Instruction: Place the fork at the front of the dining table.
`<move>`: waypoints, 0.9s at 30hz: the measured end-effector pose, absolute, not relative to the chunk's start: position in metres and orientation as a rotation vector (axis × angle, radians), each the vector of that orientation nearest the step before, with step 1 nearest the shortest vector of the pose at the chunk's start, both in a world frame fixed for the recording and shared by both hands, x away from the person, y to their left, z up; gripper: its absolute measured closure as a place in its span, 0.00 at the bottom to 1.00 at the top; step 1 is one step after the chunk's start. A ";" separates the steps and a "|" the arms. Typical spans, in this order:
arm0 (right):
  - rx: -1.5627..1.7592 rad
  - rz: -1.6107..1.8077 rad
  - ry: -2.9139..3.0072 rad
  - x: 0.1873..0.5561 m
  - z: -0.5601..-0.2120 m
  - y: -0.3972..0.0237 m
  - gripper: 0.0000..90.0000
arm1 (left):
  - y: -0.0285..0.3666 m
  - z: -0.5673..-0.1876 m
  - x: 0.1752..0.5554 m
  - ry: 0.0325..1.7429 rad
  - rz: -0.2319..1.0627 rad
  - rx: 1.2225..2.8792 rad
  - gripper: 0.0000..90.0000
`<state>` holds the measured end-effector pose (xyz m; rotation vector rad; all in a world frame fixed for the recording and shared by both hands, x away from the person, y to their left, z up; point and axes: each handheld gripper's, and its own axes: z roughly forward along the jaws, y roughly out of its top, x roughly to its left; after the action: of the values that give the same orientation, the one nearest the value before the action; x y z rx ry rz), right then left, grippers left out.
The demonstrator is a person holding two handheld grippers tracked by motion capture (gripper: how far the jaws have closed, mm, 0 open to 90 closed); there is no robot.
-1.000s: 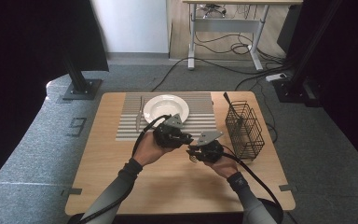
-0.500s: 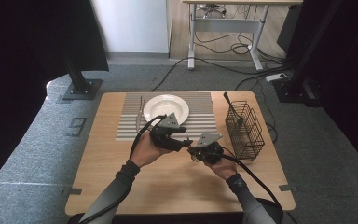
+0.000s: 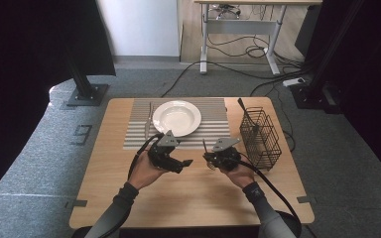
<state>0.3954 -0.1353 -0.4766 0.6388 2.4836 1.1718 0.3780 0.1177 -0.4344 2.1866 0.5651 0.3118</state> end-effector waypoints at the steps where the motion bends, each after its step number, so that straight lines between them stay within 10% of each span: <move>1: 0.646 1.170 2.482 0.396 -0.476 -0.136 0.93 | 0.120 -0.440 0.376 0.574 0.312 2.192 0.12; 27: 0.817 1.059 2.421 0.442 -0.469 -0.145 0.93 | 0.155 -0.537 0.339 0.744 0.345 2.288 0.00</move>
<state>0.4425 -0.1445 -0.4689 0.8166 2.4213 1.0592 0.3387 0.1551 -0.5371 2.2883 0.7441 0.3449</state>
